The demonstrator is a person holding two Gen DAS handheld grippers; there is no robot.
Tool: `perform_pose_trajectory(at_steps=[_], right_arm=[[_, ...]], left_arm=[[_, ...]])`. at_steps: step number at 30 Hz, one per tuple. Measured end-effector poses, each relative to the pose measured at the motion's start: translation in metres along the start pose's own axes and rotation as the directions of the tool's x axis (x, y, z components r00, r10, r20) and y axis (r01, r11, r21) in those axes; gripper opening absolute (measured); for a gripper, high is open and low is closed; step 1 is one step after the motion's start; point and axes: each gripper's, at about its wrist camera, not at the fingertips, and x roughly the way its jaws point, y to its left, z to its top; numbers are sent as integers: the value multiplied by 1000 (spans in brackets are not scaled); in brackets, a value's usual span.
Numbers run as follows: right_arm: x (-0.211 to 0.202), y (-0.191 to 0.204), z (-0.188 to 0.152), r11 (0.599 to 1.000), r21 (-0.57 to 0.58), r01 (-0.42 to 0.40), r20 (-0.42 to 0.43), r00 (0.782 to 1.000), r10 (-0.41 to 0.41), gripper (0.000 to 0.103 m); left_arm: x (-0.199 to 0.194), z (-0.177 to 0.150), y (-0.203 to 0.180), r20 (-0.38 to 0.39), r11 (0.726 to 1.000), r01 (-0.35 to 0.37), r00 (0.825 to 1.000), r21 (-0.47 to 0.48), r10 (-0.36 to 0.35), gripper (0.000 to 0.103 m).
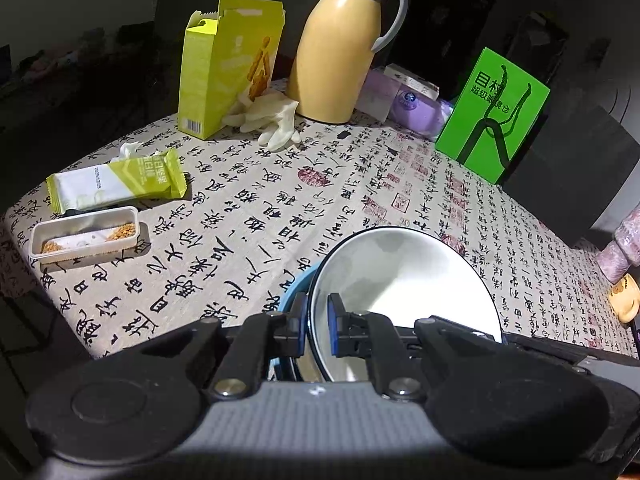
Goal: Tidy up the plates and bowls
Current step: 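Lower the small white bowl into the blue bowl with both grippers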
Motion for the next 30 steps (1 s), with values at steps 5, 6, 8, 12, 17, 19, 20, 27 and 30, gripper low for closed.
perform_pose_trajectory(at_steps=[5, 6, 8, 12, 17, 19, 20, 27, 30], right_arm=[[2, 0, -2, 1000, 0, -10, 3, 1000, 10, 11], [2, 0, -3, 1000, 2, -11, 3, 1000, 11, 11], [2, -1, -3, 1000, 8, -12, 4, 1000, 12, 11], [3, -2, -4, 1000, 14, -16, 1, 1000, 16, 11], [2, -4, -4, 999, 29, -27, -3, 1000, 28, 12], [1, -5, -4, 999, 33, -32, -5, 999, 32, 14], [1, -5, -4, 999, 33, -32, -6, 999, 32, 14], [-6, -6, -1, 1000, 28, -13, 6, 1000, 13, 13], [-7, -6, -2, 1000, 20, -1, 11, 1000, 1, 11]], left_arm=[[-1, -2, 0, 12, 1000, -12, 1000, 6, 12, 11], [-2, -2, 0, 15, 1000, -13, 1000, 7, 13, 11], [-2, -3, 0, 18, 1000, -17, 1000, 10, 17, 11], [-2, -3, 0, 22, 1000, -18, 1000, 13, 18, 11], [-1, -4, 1, 21, 1000, -18, 1000, 12, 18, 11], [-1, -5, 0, 24, 1000, -21, 1000, 13, 21, 11], [-1, -5, 0, 26, 1000, -22, 999, 11, 21, 11], [-1, -6, 1, 32, 1000, -23, 999, 10, 22, 9], [-1, -7, 0, 35, 999, -29, 999, 18, 28, 9]])
